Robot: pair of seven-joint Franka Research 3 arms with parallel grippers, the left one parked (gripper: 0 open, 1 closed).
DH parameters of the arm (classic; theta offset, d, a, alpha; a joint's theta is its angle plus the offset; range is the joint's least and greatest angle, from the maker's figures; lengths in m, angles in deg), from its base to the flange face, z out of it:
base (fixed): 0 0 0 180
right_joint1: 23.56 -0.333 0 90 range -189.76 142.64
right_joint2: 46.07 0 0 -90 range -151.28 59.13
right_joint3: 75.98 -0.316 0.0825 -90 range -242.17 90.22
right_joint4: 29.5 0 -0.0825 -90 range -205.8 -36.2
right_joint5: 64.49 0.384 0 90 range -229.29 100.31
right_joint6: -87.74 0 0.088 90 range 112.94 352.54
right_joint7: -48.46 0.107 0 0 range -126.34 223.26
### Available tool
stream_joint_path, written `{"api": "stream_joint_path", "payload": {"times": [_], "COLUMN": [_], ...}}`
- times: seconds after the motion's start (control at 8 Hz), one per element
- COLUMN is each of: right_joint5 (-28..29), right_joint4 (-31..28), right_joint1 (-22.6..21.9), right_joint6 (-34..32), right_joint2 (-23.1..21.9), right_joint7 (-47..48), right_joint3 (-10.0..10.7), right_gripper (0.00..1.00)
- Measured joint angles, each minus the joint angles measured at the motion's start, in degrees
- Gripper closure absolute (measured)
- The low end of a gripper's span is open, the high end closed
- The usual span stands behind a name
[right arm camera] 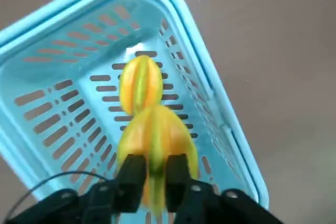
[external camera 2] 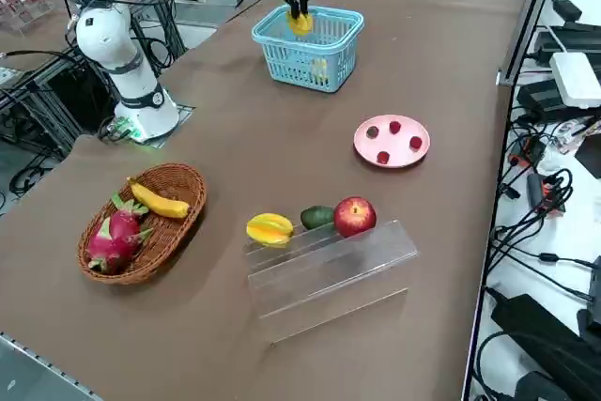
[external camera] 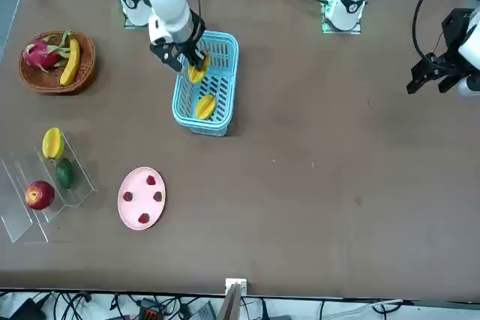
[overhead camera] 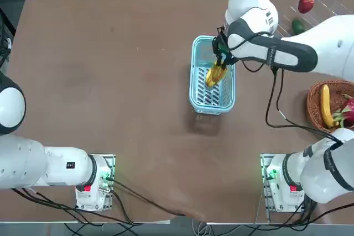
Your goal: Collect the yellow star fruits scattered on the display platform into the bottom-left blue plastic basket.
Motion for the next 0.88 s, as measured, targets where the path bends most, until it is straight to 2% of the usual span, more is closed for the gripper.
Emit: {"api": "stream_joint_path", "payload": {"times": [0.38,0.5,0.62,0.88], "right_joint5": [-0.9,-2.7,-4.2,-5.1], "right_joint4": [2.0,4.7,8.5,17.1], "right_joint1": [0.1,0.6,2.3,10.6], "right_joint6": [-2.9,-6.4,-11.4,-22.8], "right_joint2": [0.0,-0.2,-0.6,-1.2], "right_joint7": [0.0,-0.6,-3.4,-16.6], "right_joint3": [0.8,1.5,2.6,4.6], "right_gripper": [0.13,0.01,0.00,0.00]}}
